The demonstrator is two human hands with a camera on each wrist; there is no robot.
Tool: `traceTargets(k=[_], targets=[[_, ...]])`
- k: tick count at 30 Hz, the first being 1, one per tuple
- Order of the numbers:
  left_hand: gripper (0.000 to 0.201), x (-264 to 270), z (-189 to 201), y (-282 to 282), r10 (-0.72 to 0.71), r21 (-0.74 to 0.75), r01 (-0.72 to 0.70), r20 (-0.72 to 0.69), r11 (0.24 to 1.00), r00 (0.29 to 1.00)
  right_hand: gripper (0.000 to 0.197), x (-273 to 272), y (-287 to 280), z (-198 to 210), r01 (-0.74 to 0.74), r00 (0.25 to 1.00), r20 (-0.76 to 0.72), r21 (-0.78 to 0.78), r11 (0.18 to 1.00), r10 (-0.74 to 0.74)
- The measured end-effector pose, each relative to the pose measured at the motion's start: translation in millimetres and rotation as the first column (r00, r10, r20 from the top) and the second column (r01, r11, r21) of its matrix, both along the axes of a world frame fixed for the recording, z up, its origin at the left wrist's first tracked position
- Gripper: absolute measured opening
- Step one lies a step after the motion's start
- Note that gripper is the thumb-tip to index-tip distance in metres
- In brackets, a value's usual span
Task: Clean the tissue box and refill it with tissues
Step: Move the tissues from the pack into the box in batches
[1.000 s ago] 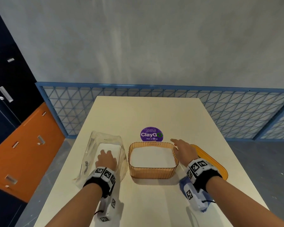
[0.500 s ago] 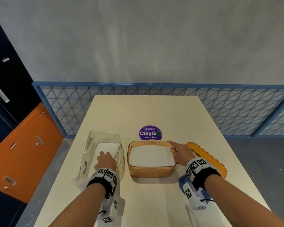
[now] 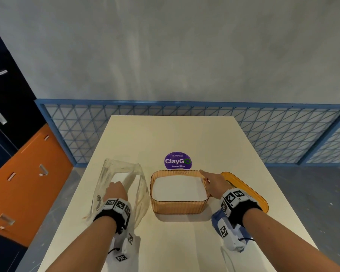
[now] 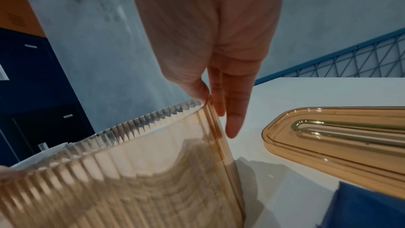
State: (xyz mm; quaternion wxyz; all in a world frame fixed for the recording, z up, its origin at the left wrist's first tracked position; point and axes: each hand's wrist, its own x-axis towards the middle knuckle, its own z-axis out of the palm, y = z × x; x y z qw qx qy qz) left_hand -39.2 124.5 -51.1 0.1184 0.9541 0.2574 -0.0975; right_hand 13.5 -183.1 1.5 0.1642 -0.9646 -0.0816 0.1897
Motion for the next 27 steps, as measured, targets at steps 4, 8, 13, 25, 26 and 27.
traceTargets(k=[4, 8, 13, 25, 26, 27], targets=[[0.029, -6, 27, 4, 0.088, -0.122, -0.062, 0.225, 0.991, 0.97, 0.045, 5, 4, 13, 0.018, 0.995, 0.1, 0.068, 0.998, -0.025], [0.026, -20, 69, -18, -0.002, -0.045, 0.034, 0.563, 0.998, 0.826, 0.034, 4, 35, 44, -0.004, 0.98, 0.185, 0.377, 0.926, -0.071], [0.046, -28, 80, -50, -0.307, 0.084, 0.384, 0.765, 0.919, 0.567, 0.054, 3, 76, 85, 0.428, 0.869, -0.495, 0.755, 0.497, 0.005], [0.054, -33, 65, -95, 0.22, -0.697, 0.445, 0.645, 0.562, 0.732, 0.02, 8, 58, 132, -0.065, 0.994, 0.113, 0.507, 0.86, 0.009], [0.052, -26, 67, -96, 0.355, -0.819, 0.362, 0.533, 0.445, 0.768, 0.018, 6, 56, 135, -0.079, 0.992, 0.122, 0.514, 0.854, 0.019], [0.05, -18, 71, -96, 0.454, -0.91, 0.279, 0.397, 0.306, 0.798, 0.016, 5, 54, 138, -0.086, 0.992, 0.12, 0.532, 0.842, 0.025]])
